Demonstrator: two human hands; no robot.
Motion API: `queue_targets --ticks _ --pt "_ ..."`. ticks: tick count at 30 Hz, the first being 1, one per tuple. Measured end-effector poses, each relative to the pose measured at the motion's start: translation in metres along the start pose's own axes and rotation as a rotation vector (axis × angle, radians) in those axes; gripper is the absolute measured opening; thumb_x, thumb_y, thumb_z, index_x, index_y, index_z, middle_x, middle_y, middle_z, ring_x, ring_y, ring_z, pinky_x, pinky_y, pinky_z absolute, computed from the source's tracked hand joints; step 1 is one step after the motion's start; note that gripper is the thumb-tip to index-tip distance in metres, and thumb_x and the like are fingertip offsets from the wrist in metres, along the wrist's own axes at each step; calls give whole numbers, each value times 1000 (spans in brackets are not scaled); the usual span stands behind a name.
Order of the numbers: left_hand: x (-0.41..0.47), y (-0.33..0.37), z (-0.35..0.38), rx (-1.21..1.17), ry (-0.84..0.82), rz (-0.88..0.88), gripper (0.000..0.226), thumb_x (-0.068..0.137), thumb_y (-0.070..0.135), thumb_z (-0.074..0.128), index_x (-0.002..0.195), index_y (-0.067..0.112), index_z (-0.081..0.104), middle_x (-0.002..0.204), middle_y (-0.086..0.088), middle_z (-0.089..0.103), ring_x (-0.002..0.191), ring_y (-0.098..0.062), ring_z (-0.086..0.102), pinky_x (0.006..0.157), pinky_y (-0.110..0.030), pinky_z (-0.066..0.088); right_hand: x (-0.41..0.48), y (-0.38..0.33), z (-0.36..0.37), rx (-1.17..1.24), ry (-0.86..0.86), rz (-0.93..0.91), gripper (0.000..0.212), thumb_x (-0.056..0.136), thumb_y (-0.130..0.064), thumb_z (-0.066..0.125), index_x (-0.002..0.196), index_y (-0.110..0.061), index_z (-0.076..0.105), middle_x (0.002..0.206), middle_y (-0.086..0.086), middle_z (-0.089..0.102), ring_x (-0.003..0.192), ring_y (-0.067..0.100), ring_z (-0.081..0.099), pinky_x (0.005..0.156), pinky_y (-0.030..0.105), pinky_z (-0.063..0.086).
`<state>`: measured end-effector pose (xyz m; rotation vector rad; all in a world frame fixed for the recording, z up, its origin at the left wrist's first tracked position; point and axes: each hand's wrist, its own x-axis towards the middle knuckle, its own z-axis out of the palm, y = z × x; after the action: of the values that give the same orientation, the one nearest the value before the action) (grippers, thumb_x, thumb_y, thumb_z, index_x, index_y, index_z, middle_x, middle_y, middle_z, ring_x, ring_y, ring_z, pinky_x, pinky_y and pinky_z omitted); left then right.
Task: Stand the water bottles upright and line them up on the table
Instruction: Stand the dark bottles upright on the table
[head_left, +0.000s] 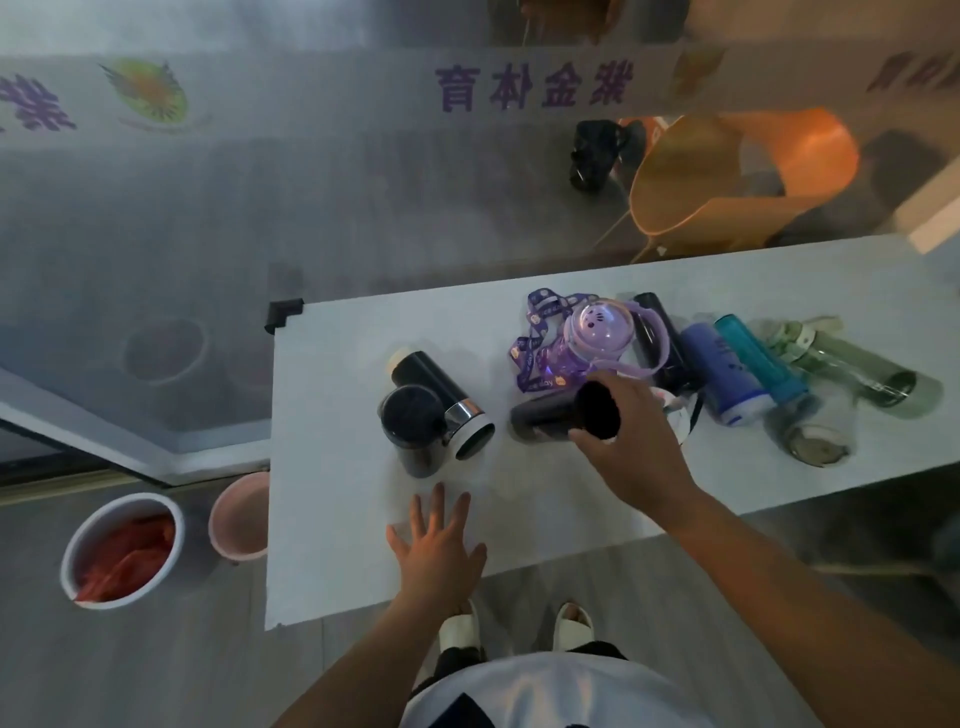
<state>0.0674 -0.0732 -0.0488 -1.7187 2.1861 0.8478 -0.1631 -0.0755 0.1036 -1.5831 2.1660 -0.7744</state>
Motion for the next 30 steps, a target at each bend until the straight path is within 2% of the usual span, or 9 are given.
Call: queue_targets --ticks 3,7,13,16,19,21,23,25,30 --pt "0 -1 -2 27 3 13 74 93 56 43 153 45 1 165 5 -12 151 -30 -15 115 -67 -1 22 -15 -12 -91 -115 4 55 77 -24 74 126 -25 49 124 6 53 114 24 49 95 36 44" --pt "-1 -6 -2 59 -10 45 75 94 57 41 153 45 -3 164 4 -16 150 -30 -17 115 -66 -3 37 -15 -18 -146 -152 29 57 80 -26 72 131 -24 47 128 8 55 116 28 53 97 43 49" --pt "4 -11 -1 76 -36 69 76 93 60 39 152 47 -8 162 5 -22 149 -29 -22 113 -68 -9 40 -14 -20 -201 -199 37 61 82 -29 69 136 -27 41 133 9 50 119 29 53 96 43 51" --pt "5 -13 0 91 -52 77 77 93 62 39 151 47 -10 161 6 -25 148 -29 -24 113 -68 -10 39 -20 -21 -283 -170 39 72 80 -36 71 141 -28 36 143 8 44 129 30 45 103 47 44" --pt "5 -17 -3 113 -74 97 78 93 58 42 151 47 -9 161 5 -25 148 -28 -24 113 -69 -8 33 -42 -22 -337 -19 -96 72 80 -39 71 142 -27 38 148 6 38 138 29 30 112 46 29" --pt "4 -20 -8 129 -92 119 78 94 54 45 151 47 -8 162 4 -24 149 -28 -22 114 -69 -7 22 -60 -15 -246 68 -199 69 80 -38 71 141 -25 41 147 5 38 138 26 27 112 41 24" --pt "1 -24 -12 146 -97 131 76 95 50 46 152 47 -5 163 4 -21 150 -27 -19 115 -67 -5 9 -71 6 -108 80 -238 66 82 -38 68 141 -24 42 146 5 37 137 23 26 111 38 23" --pt "-4 -30 -14 145 -83 114 74 95 50 45 152 48 -4 163 5 -19 151 -26 -17 114 -68 -3 -2 -67 37 -41 0 -220 68 82 -37 66 143 -23 39 147 6 37 138 22 27 114 41 25" --pt "-19 -49 -9 121 -40 -14 71 95 59 37 149 52 -8 164 6 -17 151 -25 -17 112 -69 0 -4 -31 113 -9 -369 103 94 75 -38 73 149 -29 15 143 9 34 132 29 35 107 44 36"
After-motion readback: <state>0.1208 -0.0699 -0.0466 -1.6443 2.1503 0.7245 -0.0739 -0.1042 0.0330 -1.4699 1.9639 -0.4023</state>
